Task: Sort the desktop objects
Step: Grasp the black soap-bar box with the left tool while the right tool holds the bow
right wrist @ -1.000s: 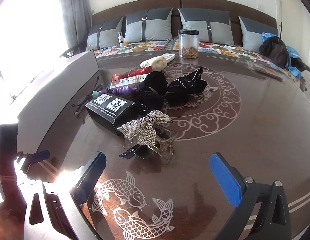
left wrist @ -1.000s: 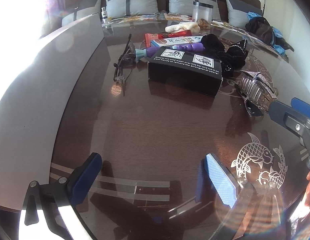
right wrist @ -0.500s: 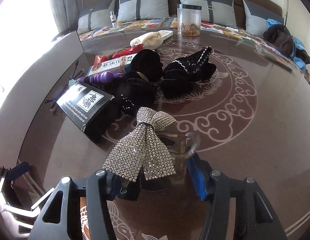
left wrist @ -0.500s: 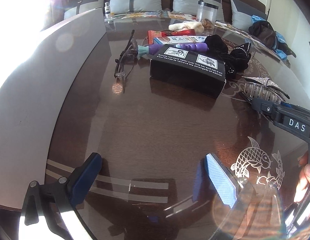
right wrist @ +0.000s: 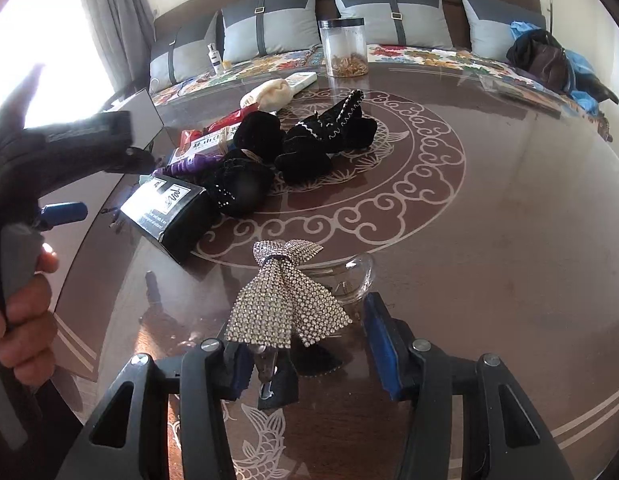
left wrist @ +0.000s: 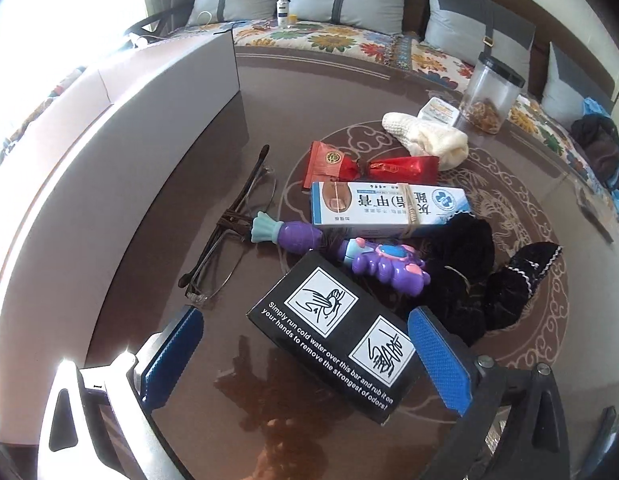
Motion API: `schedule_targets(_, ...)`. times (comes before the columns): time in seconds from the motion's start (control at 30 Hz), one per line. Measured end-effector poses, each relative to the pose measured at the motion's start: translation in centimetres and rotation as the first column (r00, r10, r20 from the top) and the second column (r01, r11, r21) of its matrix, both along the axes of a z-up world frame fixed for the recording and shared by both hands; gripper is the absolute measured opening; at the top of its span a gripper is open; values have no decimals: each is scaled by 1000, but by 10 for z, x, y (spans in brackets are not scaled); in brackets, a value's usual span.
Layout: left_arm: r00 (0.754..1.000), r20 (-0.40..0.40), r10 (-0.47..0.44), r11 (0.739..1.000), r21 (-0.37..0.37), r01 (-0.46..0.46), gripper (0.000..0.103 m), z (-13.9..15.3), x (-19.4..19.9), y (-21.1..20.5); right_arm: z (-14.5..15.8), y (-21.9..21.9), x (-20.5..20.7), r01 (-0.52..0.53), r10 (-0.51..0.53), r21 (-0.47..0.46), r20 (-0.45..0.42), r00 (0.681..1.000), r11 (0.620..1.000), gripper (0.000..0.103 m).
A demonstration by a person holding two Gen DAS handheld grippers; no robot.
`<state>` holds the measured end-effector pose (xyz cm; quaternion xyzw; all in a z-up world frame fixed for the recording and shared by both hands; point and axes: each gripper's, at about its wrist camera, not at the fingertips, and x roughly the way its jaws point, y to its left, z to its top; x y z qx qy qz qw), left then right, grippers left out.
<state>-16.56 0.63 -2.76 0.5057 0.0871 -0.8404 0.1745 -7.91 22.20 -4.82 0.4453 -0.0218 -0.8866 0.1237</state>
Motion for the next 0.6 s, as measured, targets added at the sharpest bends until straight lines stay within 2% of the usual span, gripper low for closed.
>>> schedule_targets(0.07,999,30,25,997,-70,-22,103,-11,-7,5,3,3,0,3,-3,-10,-14,1000,1000,50)
schedule_targets(0.13,1000,9,27,994,-109,-26,103,-9,-5,5,6,9,-2,18,-19,-27,-23,1000,999,50)
schedule_targets(0.23,999,11,-44,990,-133,46,103,-8,7,-1,8,20,-6,54,-55,-63,-16,998,997,50)
schedule_targets(0.3,995,-6,-100,981,-170,98,103,-8,26,-13,6,27,-9,73,-73,-85,9,997,994,50)
schedule_targets(0.37,992,-16,-123,977,-176,118,103,-7,42,-30,3,31,-12,80,-76,-105,46,996,991,50)
schedule_targets(0.43,996,-11,-91,989,-114,90,103,-5,48,-47,2,31,-10,78,-72,-105,63,995,991,51)
schedule_targets(0.53,998,-64,-25,999,45,28,103,9,46,-53,3,27,-7,65,-59,-95,63,996,993,52)
schedule_targets(0.6,999,-43,23,998,66,-20,103,12,32,-38,1,23,-6,53,-48,-91,58,997,994,52)
